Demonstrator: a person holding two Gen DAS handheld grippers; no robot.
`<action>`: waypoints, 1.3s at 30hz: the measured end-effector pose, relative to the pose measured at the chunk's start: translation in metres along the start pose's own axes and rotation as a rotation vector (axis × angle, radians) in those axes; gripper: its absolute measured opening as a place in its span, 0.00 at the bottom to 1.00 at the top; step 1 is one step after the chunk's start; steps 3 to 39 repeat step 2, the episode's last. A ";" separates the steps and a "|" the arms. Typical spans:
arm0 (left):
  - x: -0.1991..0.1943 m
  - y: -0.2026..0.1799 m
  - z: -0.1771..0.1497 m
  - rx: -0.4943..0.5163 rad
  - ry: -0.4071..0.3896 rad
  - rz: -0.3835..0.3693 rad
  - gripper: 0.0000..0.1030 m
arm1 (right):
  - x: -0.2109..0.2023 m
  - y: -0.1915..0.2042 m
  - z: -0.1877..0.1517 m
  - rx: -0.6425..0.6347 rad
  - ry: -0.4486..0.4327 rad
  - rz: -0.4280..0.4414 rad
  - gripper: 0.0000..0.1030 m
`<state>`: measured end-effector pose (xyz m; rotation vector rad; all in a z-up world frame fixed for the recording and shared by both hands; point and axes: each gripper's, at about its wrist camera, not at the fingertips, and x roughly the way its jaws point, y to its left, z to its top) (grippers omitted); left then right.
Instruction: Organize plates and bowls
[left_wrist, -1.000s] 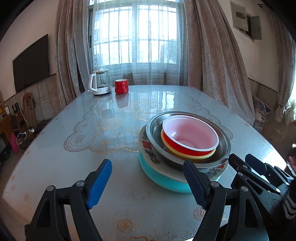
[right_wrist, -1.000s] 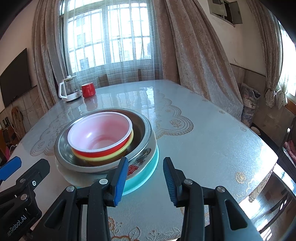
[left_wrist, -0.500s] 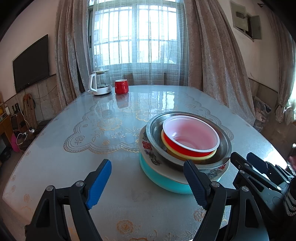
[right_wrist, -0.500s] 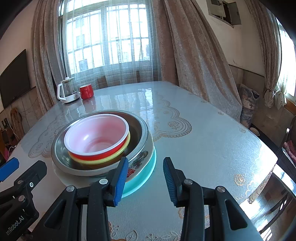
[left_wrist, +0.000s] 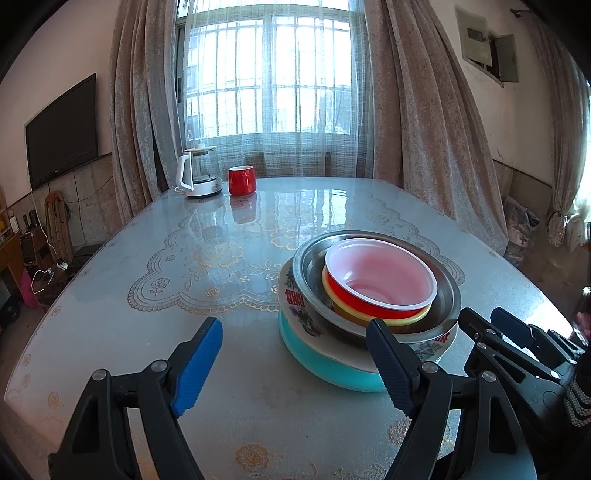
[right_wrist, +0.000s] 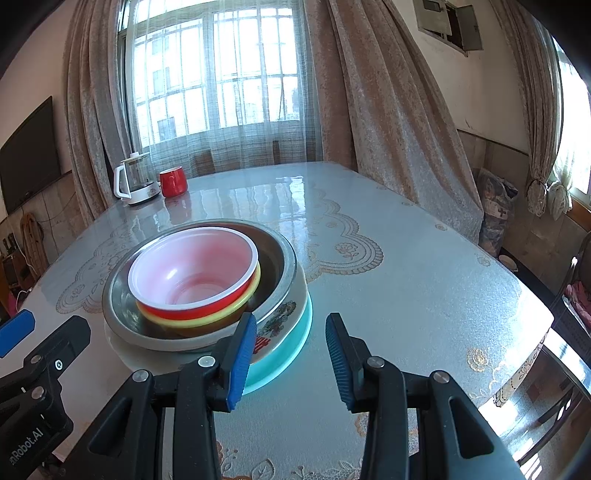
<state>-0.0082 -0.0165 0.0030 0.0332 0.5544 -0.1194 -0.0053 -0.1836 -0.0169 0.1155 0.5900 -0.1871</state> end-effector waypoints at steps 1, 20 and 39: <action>0.000 0.001 0.001 -0.001 0.000 0.001 0.78 | 0.000 0.000 0.000 0.000 -0.001 0.000 0.38; 0.001 0.003 0.001 -0.007 0.004 -0.005 0.78 | -0.001 -0.001 0.001 0.003 -0.004 0.000 0.38; 0.001 0.003 0.001 -0.007 0.004 -0.005 0.78 | -0.001 -0.001 0.001 0.003 -0.004 0.000 0.38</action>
